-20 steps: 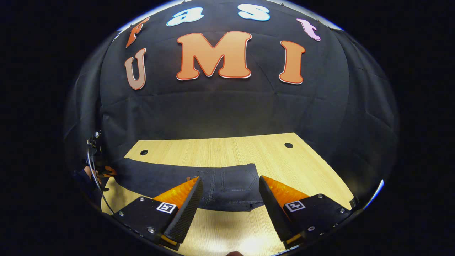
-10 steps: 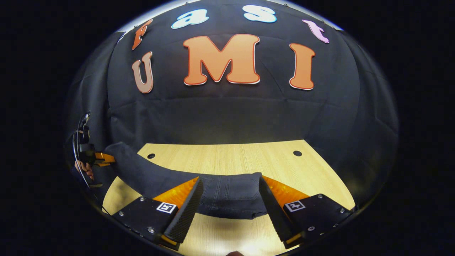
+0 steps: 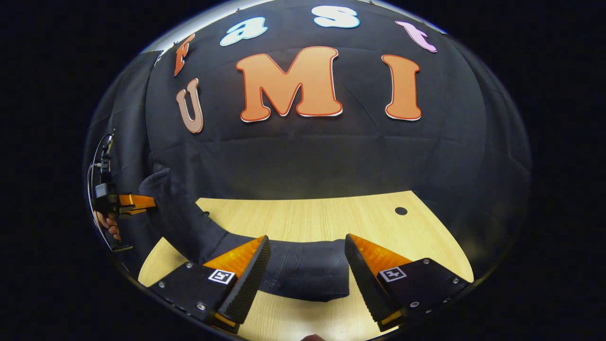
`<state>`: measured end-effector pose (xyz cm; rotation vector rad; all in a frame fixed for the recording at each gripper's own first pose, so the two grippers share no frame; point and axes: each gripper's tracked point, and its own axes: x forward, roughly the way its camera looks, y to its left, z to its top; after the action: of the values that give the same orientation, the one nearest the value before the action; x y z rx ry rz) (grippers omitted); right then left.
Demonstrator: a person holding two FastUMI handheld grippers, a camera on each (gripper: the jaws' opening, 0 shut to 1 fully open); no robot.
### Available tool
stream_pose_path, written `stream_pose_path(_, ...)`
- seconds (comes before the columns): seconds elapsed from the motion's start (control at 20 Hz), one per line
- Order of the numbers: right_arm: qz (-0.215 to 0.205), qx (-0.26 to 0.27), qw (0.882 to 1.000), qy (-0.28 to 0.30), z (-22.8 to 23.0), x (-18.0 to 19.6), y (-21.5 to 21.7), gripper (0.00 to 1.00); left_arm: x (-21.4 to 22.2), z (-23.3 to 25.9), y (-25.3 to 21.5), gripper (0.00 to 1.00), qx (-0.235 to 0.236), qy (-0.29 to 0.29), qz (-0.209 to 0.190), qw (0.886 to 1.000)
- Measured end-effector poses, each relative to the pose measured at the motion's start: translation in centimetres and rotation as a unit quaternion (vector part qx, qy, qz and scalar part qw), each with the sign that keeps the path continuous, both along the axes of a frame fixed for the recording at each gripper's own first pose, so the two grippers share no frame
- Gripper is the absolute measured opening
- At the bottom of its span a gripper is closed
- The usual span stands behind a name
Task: Grasp the waist and the cuffs of the jeans and fold them to make the two legs overlap; first hold the waist and fold one-third of the jeans toward the cuffs, then hold the cuffs and fold the remaining one-third in the same direction to finish folding.
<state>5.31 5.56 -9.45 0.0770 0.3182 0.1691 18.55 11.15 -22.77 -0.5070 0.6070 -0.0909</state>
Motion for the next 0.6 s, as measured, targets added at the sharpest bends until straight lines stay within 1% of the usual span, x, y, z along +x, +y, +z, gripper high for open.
stream_pose_path(0.15,0.002,0.005,1.000,-0.006,0.3,0.6,-1.7,0.95,-0.6,2.2,-4.2,0.02,0.003,-0.008,-0.021,1.000)
stream_pose_path(0.3,0.003,0.006,1.000,-0.003,-0.4,1.2,-3.8,0.96,-0.8,3.7,-8.7,0.02,0.016,-0.010,-0.044,0.999)
stream_pose_path(0.6,-0.012,0.029,0.999,0.004,-1.4,2.4,-9.0,0.96,-0.8,2.0,-18.6,0.02,0.053,0.036,-0.107,0.992)
